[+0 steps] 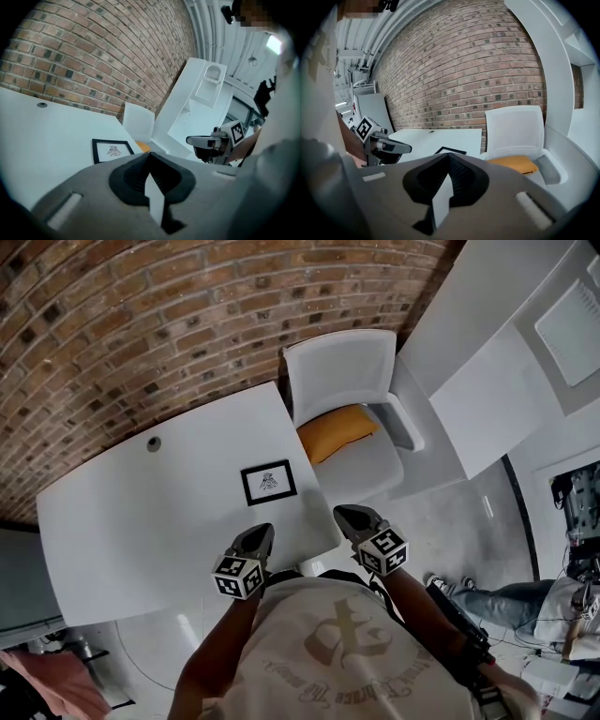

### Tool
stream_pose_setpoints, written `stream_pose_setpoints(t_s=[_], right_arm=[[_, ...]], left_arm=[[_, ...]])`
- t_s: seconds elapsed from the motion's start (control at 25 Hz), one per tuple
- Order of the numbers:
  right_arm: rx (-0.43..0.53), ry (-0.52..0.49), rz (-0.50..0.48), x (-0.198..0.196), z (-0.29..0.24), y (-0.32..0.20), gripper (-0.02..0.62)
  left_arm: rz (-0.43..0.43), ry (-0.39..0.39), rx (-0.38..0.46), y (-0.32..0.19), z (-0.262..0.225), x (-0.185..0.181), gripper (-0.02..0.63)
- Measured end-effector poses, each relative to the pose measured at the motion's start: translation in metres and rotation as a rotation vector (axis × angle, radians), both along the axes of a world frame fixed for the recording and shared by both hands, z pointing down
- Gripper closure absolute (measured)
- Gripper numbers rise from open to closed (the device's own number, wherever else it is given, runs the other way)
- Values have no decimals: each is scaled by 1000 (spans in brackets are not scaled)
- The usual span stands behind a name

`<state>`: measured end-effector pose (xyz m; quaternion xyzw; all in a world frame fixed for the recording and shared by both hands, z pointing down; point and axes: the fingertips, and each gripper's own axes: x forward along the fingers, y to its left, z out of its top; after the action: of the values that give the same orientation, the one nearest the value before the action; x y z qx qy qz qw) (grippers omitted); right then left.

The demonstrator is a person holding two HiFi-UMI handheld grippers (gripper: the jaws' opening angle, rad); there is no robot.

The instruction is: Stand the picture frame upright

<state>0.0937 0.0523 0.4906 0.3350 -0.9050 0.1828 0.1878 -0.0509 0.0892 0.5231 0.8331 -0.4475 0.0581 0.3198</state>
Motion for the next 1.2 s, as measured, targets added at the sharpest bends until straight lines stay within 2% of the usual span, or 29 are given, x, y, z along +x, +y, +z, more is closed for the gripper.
stream_pose_setpoints(t_s=[0.32,0.6,0.96,1.2], right_arm=[[2,54,-22,-15,-6,-24,588],[-25,56,-33,-28,5,-42,588],[-82,51,-125,-51,27,-61,588],[-146,78,-186,-61,50,-87,588]], left_arm=[[-38,41,10,-20,-2,-17,603],[-81,41,-10,-23,2,-32,603],[-166,30,-61,-29,15,-50,603],[-215,-12,-154,-42,38,-55,603]])
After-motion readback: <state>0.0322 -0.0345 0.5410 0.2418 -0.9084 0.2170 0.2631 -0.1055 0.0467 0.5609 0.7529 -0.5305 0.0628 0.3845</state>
